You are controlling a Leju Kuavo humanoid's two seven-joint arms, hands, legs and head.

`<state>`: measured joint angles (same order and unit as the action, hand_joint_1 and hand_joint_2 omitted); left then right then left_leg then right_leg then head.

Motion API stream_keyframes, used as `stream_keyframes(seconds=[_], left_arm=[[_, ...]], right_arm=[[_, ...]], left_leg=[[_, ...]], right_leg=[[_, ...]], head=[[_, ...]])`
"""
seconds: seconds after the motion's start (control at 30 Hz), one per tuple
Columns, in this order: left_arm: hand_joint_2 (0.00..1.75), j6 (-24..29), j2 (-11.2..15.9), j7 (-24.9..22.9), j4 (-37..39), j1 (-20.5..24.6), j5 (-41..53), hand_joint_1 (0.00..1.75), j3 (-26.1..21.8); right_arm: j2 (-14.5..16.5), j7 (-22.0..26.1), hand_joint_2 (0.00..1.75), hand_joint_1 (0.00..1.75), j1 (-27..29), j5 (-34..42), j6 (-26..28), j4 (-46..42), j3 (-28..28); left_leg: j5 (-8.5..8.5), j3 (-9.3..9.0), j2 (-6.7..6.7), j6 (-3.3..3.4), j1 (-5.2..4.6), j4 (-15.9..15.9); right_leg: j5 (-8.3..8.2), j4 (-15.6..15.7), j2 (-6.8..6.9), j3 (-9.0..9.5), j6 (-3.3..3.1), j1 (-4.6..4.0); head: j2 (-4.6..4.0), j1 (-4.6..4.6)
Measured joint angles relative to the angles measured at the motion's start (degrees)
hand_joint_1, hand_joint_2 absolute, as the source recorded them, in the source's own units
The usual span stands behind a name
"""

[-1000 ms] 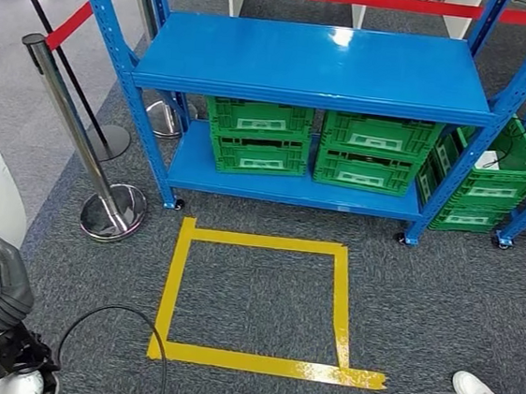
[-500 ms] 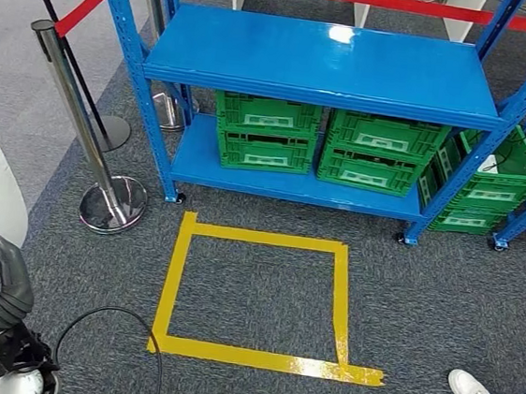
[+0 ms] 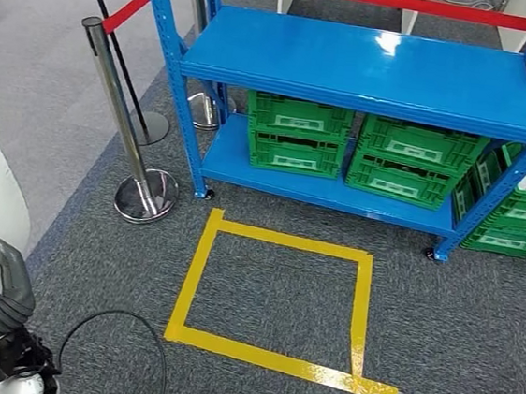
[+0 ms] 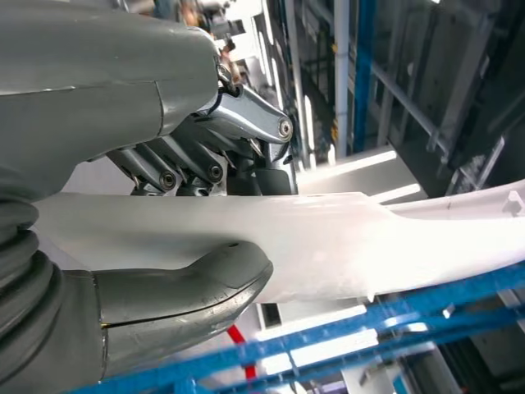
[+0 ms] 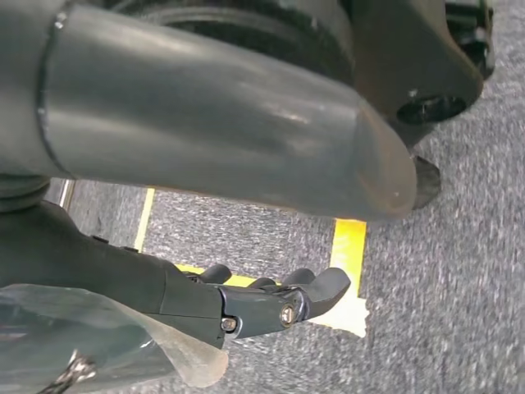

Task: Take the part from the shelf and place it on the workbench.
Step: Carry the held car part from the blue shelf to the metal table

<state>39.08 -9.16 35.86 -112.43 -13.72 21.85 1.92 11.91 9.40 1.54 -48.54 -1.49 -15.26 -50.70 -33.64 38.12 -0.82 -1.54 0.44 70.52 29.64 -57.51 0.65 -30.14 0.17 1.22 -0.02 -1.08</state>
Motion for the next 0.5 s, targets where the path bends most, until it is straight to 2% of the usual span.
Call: stream_keyframes(seconds=[0.03, 0.07, 0.1, 0.13, 0.2, 0.23, 0.27, 0.33, 0.37, 0.4, 0.47, 0.5], left_arm=[[1.75, 0.00, 0.01, 0.00, 0.07, -0.03, -0.08, 1.75, 0.00], [1.75, 0.00, 0.02, 0.00, 0.13, -0.05, -0.17, 1.75, -0.01], [1.75, 0.00, 0.04, 0.00, 0.17, -0.06, -0.26, 1.75, -0.01], [1.75, 0.00, 0.05, 0.01, 0.19, -0.07, -0.34, 1.75, -0.01], [1.75, 0.00, 0.07, -0.01, 0.20, -0.01, -0.40, 1.75, 0.00], [1.75, 0.00, 0.08, -0.02, 0.21, 0.03, -0.42, 1.75, 0.01], [1.75, 0.00, 0.08, -0.03, 0.22, 0.03, -0.43, 1.75, 0.00], [1.75, 0.00, 0.13, -0.05, 0.23, -0.10, -0.50, 1.75, -0.04], [1.75, 0.00, 0.14, -0.04, 0.23, -0.15, -0.54, 1.75, -0.06], [1.75, 0.00, 0.16, -0.04, 0.24, -0.15, -0.59, 1.75, -0.07], [1.75, 0.00, 0.17, -0.03, 0.26, -0.07, -0.63, 1.75, -0.01], [1.75, 0.00, 0.19, -0.04, 0.31, -0.05, -0.63, 1.75, 0.02]], right_arm=[[0.00, -0.02, 0.00, 0.00, 0.05, -0.03, -0.08, 0.00, -0.13], [0.00, -0.04, 0.00, 0.00, 0.07, -0.08, -0.20, 0.00, -0.24], [0.00, -0.06, 0.00, 0.00, 0.05, -0.14, -0.31, 0.00, -0.32], [0.00, -0.07, 0.00, 0.00, -0.01, -0.21, -0.45, 0.00, -0.36], [0.00, -0.07, 0.00, 0.00, -0.14, -0.31, -0.63, 0.00, -0.38], [0.00, -0.07, 0.00, 0.00, -0.18, -0.34, -0.67, 0.00, -0.38], [0.00, -0.08, 0.00, 0.00, -0.19, -0.36, -0.68, 0.00, -0.38], [0.00, -0.12, 0.00, 0.00, -0.23, -0.44, -0.69, 0.00, -0.39], [-0.01, -0.12, 0.00, 0.00, -0.28, -0.51, -0.69, 0.00, -0.41], [-0.02, -0.10, 0.00, 0.00, -0.33, -0.60, -0.72, 0.00, -0.45], [-0.04, -0.08, 0.00, 0.00, -0.32, -0.78, -0.75, 0.00, -0.59], [-0.04, -0.10, 0.00, 0.00, -0.23, -0.86, -0.77, 0.00, -0.67]], left_leg=[[-0.88, 1.06, 0.11, -0.13, 0.08, 2.72], [-0.69, 1.24, 0.19, -0.17, 0.12, 3.54], [0.55, 0.36, 0.38, -0.12, 0.14, 2.08], [2.48, -1.46, 0.98, 0.02, 0.11, -1.31], [5.24, -5.36, 3.77, 0.55, -0.32, -9.04], [5.76, -6.40, 4.91, 0.91, -0.58, -11.40], [5.69, -6.67, 5.46, 1.24, -0.84, -12.38], [5.93, -6.31, 4.33, 2.01, -0.86, -12.68], [6.15, -6.26, 3.67, 2.40, -0.74, -12.87], [6.40, -6.20, 3.05, 2.82, -0.60, -13.08], [6.73, -6.00, 1.85, 3.42, -0.44, -13.26], [6.82, -5.81, 1.16, 3.59, -0.47, -13.25]], right_leg=[[0.02, -0.01, 0.75, -0.02, -0.03, -0.05], [0.03, -0.01, 1.51, -0.02, -0.04, -0.07], [0.05, -0.01, 2.21, 0.01, -0.03, -0.09], [0.07, -0.01, 2.87, 0.08, 0.00, -0.10], [0.19, -0.06, 4.01, 0.20, 0.20, -0.29], [0.24, -0.08, 4.57, 0.20, 0.40, -0.45], [0.28, -0.06, 5.18, 0.20, 0.62, -0.61], [0.40, 0.02, 6.38, 0.14, 1.21, -0.72], [0.85, -0.28, 5.96, -0.01, 1.50, -0.65], [1.82, -1.43, 4.79, -0.54, 1.74, -0.57], [5.31, -7.29, 1.34, -3.21, 1.95, -0.46], [7.14, -11.27, 0.28, -5.08, 1.94, -0.47]], head=[[0.00, 0.00], [0.00, 0.00], [0.00, 0.00], [0.00, 0.00], [0.00, -0.04], [0.00, -0.04], [0.00, -0.05], [0.00, -0.05], [0.00, 0.00], [0.00, 0.10], [0.00, 0.31], [0.00, 0.36]])
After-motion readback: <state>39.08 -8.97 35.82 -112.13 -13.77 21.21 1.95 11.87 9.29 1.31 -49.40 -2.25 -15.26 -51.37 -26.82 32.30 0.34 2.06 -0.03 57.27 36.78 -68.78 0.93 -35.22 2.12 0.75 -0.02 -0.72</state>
